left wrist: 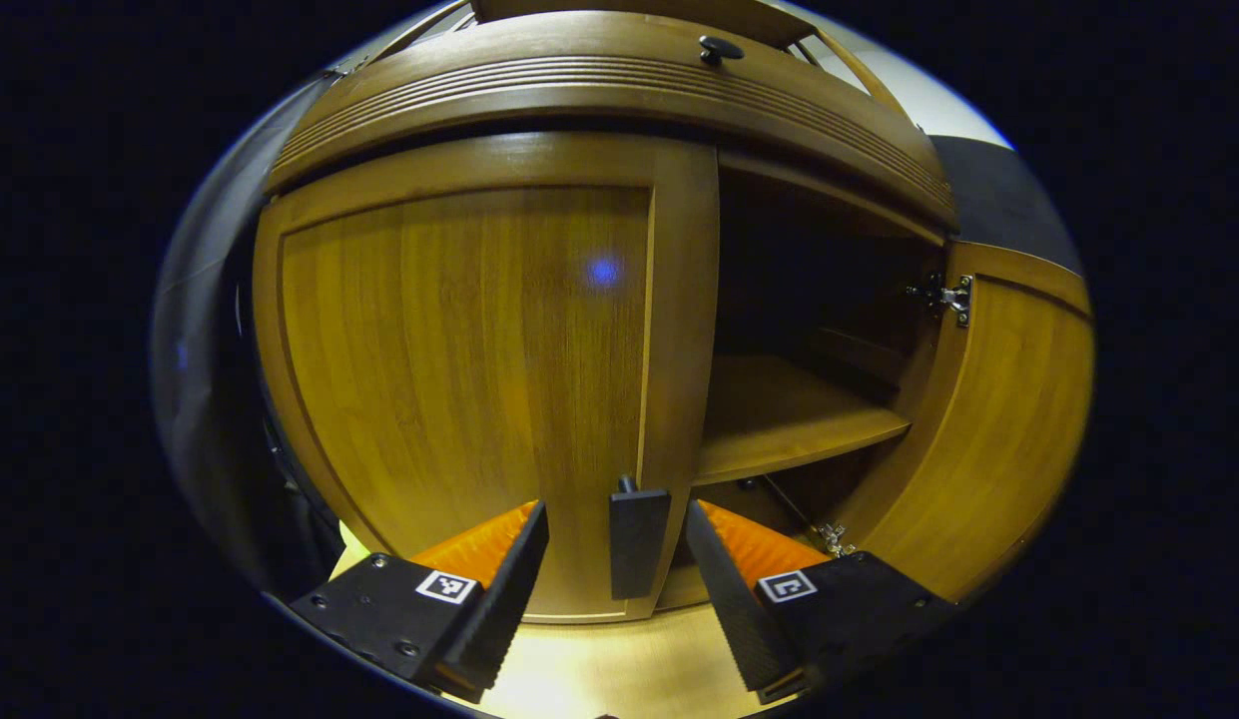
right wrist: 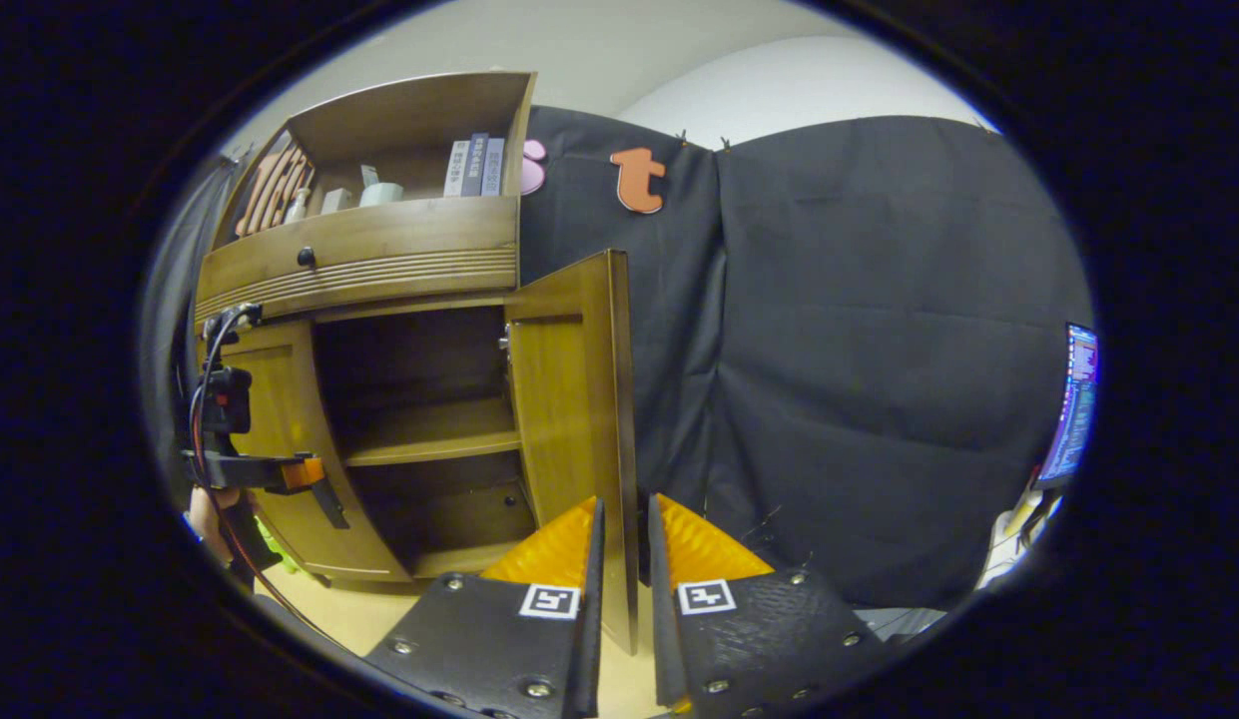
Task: Open the right door of the double-door shoe cabinet with the right hand, and open the left door with the left hand.
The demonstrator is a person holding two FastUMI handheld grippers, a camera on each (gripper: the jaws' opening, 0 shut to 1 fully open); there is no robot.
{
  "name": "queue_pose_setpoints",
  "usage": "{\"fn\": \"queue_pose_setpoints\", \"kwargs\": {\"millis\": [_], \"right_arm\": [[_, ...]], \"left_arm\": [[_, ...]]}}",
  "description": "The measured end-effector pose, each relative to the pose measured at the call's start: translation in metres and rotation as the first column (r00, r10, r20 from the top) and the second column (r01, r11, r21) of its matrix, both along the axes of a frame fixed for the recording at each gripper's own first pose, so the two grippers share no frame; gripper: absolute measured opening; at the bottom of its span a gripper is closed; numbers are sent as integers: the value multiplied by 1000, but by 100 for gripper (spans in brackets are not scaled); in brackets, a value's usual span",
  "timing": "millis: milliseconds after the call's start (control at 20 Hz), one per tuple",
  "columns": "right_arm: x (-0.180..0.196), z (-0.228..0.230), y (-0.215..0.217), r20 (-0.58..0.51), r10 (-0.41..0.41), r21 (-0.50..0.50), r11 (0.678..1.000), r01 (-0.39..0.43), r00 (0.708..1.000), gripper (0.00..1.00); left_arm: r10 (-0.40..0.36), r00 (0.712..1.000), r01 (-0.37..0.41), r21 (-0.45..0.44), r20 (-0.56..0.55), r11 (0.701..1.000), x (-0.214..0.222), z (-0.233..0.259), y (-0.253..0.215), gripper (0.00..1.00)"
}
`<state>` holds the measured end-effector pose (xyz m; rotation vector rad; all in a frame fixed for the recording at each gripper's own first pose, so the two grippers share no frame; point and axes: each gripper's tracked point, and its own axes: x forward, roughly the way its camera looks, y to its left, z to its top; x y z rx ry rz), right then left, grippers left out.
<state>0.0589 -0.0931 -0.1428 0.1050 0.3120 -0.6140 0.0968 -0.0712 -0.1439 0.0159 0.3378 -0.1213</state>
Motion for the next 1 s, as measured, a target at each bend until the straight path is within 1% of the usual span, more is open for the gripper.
{"fn": "queue_pose_setpoints", "kwargs": {"millis": [50, 100, 150, 200, 250, 300, 400, 450, 500, 550, 600, 700, 750, 800, 850, 900, 950, 1000], "right_arm": [[0, 0, 1, -5, 5, 2, 1000, -4, 1000, 22], [-2, -2, 3, -12, 8, 2, 1000, -8, 1000, 22], [-3, -3, 3, -19, 9, 0, 1000, -9, 1000, 22], [-4, -4, 2, -27, 8, -3, 1000, -8, 1000, 22], [-5, -4, 3, -28, 16, -2, 1000, -16, 999, 22], [-4, -5, 5, -28, 21, 1, 1000, -21, 999, 25], [0, -7, 6, -19, 32, 9, 999, -32, 999, 27], [2, -7, 7, -17, 40, 15, 999, -40, 999, 29], [2, -8, 7, -15, 44, 18, 999, -44, 999, 43], [3, -6, 9, -13, 53, 20, 998, -53, 999, 39], [4, -9, 11, -12, 65, 25, 998, -64, 998, 51], [3, -10, 13, -16, 77, 27, 997, -76, 997, 76], [3, -12, 13, -19, 83, 31, 996, -83, 996, 83], [3, -12, 14, -23, 89, 34, 996, -88, 996, 83], [2, -14, 16, -26, 95, 39, 995, -94, 995, 83], [2, -13, 17, -29, 102, 42, 994, -101, 994, 83], [2, -14, 18, -31, 108, 44, 993, -107, 994, 83], [2, -14, 19, -32, 114, 46, 993, -113, 993, 83]], "left_arm": [[3, 1000, -3, 5, -5, 1000, 4, -3, 0, 82], [2, 1000, -2, 5, -7, 1000, 8, -5, 0, 81], [-3, 1000, 3, 5, -10, 1000, 11, -6, -1, 76], [-9, 1000, 9, 5, -12, 1000, 13, -7, -3, 78], [-11, 1000, 11, 7, -12, 1000, 15, -8, -4, 76], [-13, 1000, 13, 8, -9, 1000, 17, -7, -5, 75], [-16, 1000, 16, 3, -4, 1000, 17, -9, -10, 63], [-30, 1000, 30, -15, 0, 999, 17, -8, -16, 52], [-35, 999, 35, -25, 1, 999, 17, -7, -17, 51], [-34, 999, 34, -27, 2, 999, 17, -8, -17, 44], [-32, 999, 32, -23, 2, 999, 18, -9, -17, 37], [-28, 1000, 28, -30, 4, 999, 18, -9, -18, 36], [-27, 1000, 27, -31, 4, 999, 17, -9, -18, 34], [-26, 1000, 26, -33, 3, 999, 16, -9, -17, 36], [-24, 1000, 24, -34, 5, 999, 15, -8, -17, 33], [-23, 1000, 24, -34, 9, 999, 14, -8, -17, 33], [-24, 1000, 24, -33, 14, 999, 12, -7, -16, 30], [-25, 999, 26, -32, 20, 999, 9, -6, -16, 33]]}}
